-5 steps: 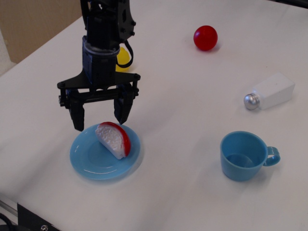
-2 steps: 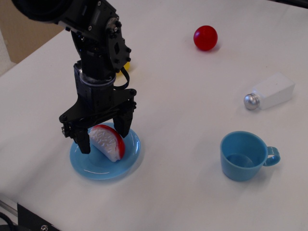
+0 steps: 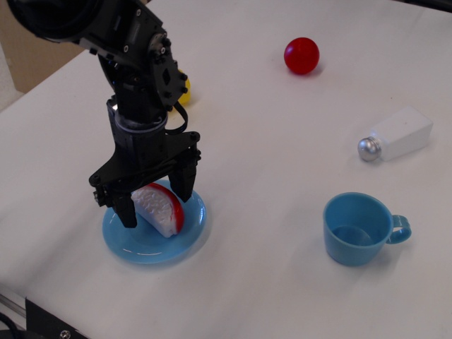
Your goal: Take sushi off plate
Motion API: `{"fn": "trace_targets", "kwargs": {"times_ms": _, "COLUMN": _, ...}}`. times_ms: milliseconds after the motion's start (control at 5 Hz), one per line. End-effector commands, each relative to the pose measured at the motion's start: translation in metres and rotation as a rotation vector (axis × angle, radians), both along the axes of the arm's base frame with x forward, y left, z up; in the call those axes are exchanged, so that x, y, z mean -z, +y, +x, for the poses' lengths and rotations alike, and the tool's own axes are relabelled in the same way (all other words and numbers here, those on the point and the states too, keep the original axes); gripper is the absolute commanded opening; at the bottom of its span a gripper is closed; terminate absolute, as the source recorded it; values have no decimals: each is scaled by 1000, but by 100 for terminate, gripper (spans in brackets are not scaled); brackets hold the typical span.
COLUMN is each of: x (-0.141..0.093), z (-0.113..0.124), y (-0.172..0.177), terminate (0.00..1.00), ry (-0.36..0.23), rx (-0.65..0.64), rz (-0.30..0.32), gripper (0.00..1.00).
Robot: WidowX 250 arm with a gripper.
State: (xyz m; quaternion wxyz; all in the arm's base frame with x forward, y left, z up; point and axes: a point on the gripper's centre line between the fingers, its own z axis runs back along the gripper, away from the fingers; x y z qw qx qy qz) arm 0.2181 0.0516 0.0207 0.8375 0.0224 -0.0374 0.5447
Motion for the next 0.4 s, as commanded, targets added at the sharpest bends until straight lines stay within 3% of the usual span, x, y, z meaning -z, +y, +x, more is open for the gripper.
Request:
{"fn": "trace_targets", "kwargs": {"times_ms": 0, "x": 3, "z": 12, "y": -2, "terminate": 0, "ry": -101, "rx": 29, "rz": 9, "gripper": 100}}
{"fn": "trace_targets", "kwargs": {"times_ms": 200, "x": 3, "z": 10, "y": 0, "terminate": 0, "ry": -113, "rx": -4, "rz": 9, "gripper": 0}}
